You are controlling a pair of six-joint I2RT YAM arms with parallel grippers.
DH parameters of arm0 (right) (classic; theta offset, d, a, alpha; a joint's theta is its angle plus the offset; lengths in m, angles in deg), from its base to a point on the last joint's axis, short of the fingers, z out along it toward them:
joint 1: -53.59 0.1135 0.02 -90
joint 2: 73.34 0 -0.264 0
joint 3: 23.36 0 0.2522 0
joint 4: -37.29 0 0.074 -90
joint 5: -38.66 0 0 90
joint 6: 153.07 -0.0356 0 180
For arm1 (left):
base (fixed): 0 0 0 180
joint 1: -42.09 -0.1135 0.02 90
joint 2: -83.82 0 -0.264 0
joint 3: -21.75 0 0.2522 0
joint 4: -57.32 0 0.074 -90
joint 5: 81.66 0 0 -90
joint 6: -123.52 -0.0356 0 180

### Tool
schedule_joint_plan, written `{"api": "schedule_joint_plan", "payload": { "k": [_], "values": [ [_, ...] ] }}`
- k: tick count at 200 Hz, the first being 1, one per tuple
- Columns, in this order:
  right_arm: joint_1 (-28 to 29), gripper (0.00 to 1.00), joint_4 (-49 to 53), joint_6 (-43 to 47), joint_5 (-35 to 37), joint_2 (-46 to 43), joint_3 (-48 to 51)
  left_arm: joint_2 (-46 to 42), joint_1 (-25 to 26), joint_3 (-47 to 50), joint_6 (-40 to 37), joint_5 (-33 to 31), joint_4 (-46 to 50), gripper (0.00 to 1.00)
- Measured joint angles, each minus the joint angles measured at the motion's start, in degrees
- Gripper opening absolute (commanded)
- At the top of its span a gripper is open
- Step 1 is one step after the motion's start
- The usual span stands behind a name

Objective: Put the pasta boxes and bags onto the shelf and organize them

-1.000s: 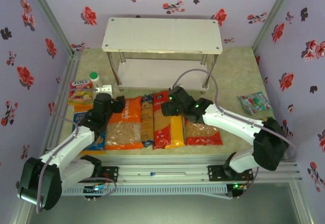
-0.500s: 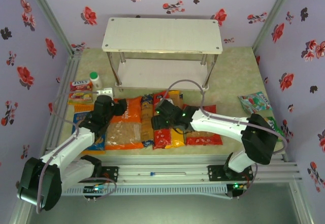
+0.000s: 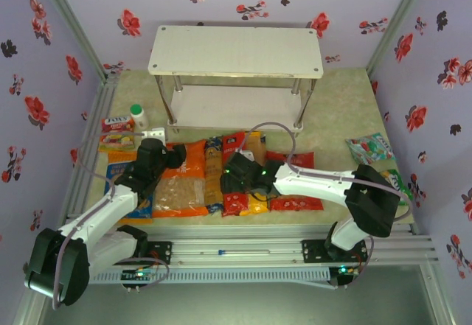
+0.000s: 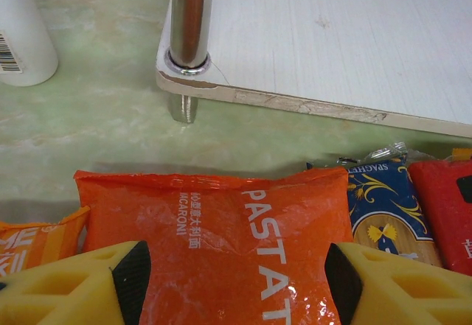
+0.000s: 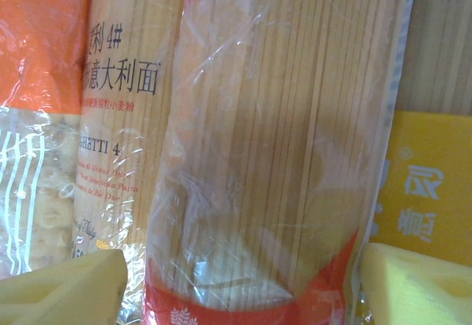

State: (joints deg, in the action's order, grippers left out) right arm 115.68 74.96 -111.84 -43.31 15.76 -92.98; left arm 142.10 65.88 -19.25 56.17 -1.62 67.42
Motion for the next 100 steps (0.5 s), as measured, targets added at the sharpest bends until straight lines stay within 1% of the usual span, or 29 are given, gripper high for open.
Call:
{"api": "schedule_joint_plan", "payload": {
  "k": [39, 100],
  "values": [
    [0.72, 0.84, -0.24, -1.01, 0.55, 1.46, -0.20, 0.00, 0.07, 0.66, 0.24, 0.13, -0.13, 0.68],
    [1.09, 0.84, 1.95, -1.44, 1.18, 5.64, -3.87, 0.00, 0.11, 1.18, 0.63, 0.13, -0.17, 0.68]
  ]
}}
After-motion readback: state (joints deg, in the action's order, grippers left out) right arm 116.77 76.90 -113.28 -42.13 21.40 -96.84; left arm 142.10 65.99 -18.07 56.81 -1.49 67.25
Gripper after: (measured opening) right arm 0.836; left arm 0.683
